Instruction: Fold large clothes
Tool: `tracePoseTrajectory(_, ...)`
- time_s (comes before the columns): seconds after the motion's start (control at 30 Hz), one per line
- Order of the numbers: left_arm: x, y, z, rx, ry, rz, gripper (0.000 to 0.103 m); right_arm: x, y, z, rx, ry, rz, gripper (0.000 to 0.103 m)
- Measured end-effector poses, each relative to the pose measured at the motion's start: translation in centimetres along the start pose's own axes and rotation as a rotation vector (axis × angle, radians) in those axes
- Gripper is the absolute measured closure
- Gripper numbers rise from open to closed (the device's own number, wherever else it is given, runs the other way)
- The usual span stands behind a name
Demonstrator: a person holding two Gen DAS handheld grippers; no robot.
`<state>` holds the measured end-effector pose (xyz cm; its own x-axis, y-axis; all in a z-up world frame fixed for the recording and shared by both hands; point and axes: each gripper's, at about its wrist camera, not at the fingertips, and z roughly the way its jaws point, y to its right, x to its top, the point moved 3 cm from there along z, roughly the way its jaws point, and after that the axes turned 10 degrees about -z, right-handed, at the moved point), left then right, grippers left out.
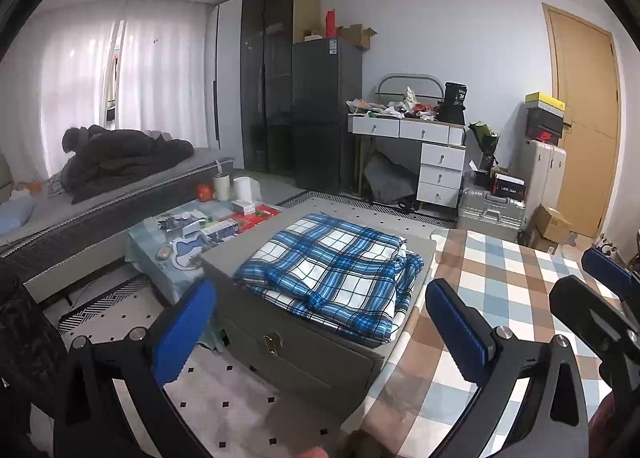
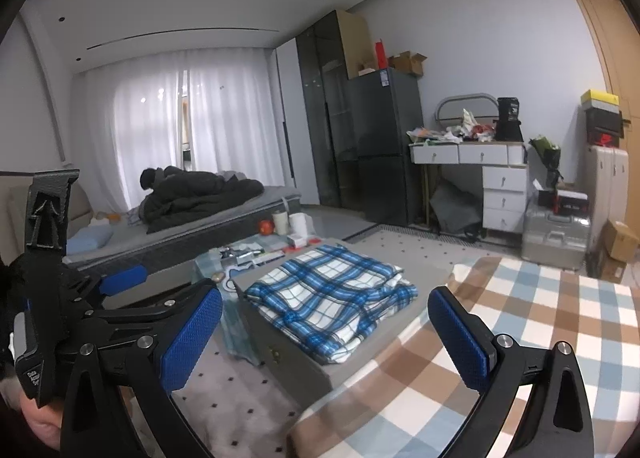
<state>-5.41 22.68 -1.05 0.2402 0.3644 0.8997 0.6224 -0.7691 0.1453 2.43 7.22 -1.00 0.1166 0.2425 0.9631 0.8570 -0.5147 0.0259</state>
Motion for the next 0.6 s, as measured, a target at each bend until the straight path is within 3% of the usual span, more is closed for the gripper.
tracePoseTrajectory(0.6, -1.1, 1.2, -0.6, 0.01, -0.005, 0.028, 0.001, -0.6, 0.5, 0.1, -0.01, -0.01, 0.03, 0.0)
